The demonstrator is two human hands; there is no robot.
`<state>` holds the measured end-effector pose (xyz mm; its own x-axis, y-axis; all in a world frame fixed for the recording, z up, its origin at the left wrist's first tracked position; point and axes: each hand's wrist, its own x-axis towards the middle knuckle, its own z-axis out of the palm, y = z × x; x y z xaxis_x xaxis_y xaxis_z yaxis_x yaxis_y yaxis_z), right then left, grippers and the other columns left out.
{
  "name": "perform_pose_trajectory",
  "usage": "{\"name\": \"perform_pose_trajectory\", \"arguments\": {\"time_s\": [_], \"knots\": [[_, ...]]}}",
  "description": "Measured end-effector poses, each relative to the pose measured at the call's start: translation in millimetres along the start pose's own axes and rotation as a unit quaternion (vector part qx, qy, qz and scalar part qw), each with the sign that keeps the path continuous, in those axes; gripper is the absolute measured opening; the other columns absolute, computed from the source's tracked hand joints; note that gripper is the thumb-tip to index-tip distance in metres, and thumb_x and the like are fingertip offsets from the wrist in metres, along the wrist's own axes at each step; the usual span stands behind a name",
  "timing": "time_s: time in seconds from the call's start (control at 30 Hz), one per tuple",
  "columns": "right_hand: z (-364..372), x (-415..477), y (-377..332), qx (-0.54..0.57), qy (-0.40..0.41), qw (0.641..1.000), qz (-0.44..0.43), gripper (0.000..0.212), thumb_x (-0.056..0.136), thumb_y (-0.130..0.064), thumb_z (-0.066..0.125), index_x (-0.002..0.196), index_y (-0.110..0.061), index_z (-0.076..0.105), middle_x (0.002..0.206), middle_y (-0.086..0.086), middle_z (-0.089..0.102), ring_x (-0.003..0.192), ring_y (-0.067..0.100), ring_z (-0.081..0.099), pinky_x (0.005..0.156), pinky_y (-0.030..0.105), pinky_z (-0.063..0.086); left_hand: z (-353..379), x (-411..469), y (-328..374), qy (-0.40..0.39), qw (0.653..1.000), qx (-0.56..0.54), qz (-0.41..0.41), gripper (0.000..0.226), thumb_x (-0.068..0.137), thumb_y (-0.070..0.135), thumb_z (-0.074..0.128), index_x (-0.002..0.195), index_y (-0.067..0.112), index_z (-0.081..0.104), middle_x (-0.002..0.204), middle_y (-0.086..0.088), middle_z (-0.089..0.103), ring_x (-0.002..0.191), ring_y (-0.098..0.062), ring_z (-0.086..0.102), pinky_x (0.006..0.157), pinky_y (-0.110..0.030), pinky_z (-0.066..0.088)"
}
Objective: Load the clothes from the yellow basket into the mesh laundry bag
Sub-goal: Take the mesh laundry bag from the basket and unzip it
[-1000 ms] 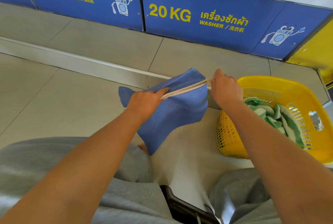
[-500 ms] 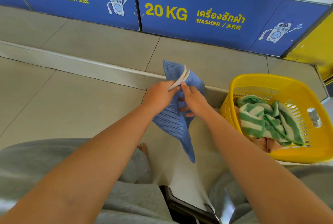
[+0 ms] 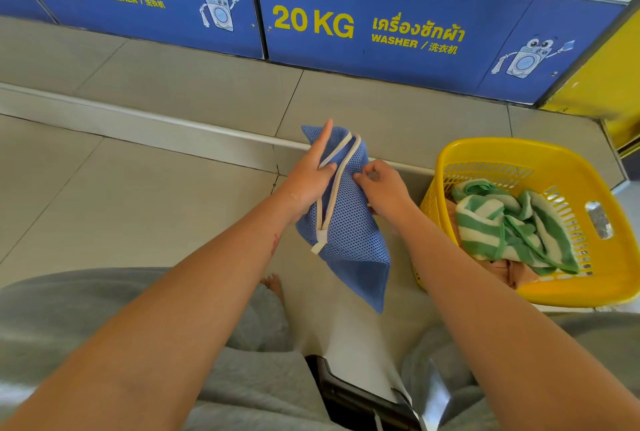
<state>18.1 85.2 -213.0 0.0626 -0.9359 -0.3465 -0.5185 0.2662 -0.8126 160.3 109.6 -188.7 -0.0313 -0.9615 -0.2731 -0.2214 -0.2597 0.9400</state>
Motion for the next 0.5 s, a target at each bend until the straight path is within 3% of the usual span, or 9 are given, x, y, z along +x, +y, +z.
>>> {"name": "perform_pose_trajectory", "arguments": {"time_s": [0.1,0.2,0.23,0.3,0.37,0.5], "knots": [[2,-1,2,-0.080,0.021,0.996,-0.016,0.006,0.093,-0.026,0.049,0.091,-0.020,0.048,0.104,0.010,0.065,0.092,0.031,0.062,0.078,0.043,0.052,-1,3,-7,-0.011,1.000,0.009,0.002,0.057,0.102,0.005,0.032,0.144,0.042,0.037,0.135,0.011,0.048,0.102,0.006,0.053,0.081,-0.014,0.049],[-2,-4,8,-0.174,0.024,0.984,0.010,0.006,0.093,-0.021,0.043,0.096,-0.018,0.046,0.109,0.018,0.063,0.096,0.039,0.061,0.076,0.039,0.047,-2,9,-12,0.021,0.999,0.041,-0.005,0.048,0.101,0.009,0.030,0.128,0.035,0.060,0.093,0.004,0.056,0.076,-0.002,0.044,0.068,-0.017,0.034],[-4,-5,11,-0.215,0.017,0.976,0.026,0.011,0.093,-0.019,0.043,0.102,-0.016,0.047,0.113,0.019,0.062,0.101,0.040,0.060,0.076,0.038,0.045,-3,10,-12,0.036,0.999,0.039,-0.010,0.047,0.101,0.010,0.030,0.127,0.033,0.062,0.094,0.002,0.058,0.077,-0.005,0.045,0.070,-0.018,0.035],[-9,-9,17,-0.283,0.008,0.957,0.056,0.024,0.093,-0.018,0.045,0.116,-0.010,0.046,0.120,0.019,0.059,0.109,0.041,0.057,0.078,0.039,0.043,-7,10,-9,0.049,0.998,0.029,-0.009,0.044,0.102,0.008,0.030,0.130,0.025,0.060,0.121,0.002,0.061,0.108,-0.005,0.052,0.092,-0.017,0.036],[-10,-12,21,-0.296,0.033,0.953,0.058,0.028,0.094,-0.018,0.045,0.119,-0.007,0.041,0.124,0.019,0.056,0.112,0.042,0.056,0.080,0.041,0.043,-11,8,-6,0.043,0.999,0.031,0.001,0.043,0.102,0.007,0.031,0.134,0.021,0.057,0.144,0.005,0.050,0.136,-0.005,0.038,0.107,-0.018,0.026],[-6,-17,21,-0.289,0.080,0.948,-0.102,0.042,0.097,-0.033,0.045,0.137,-0.022,0.036,0.139,0.013,0.043,0.122,0.039,0.047,0.093,0.053,0.044,-11,4,0,0.033,0.999,0.017,0.012,0.041,0.103,0.010,0.035,0.139,0.020,0.052,0.150,0.006,0.043,0.141,-0.005,0.032,0.108,-0.016,0.024]]}}
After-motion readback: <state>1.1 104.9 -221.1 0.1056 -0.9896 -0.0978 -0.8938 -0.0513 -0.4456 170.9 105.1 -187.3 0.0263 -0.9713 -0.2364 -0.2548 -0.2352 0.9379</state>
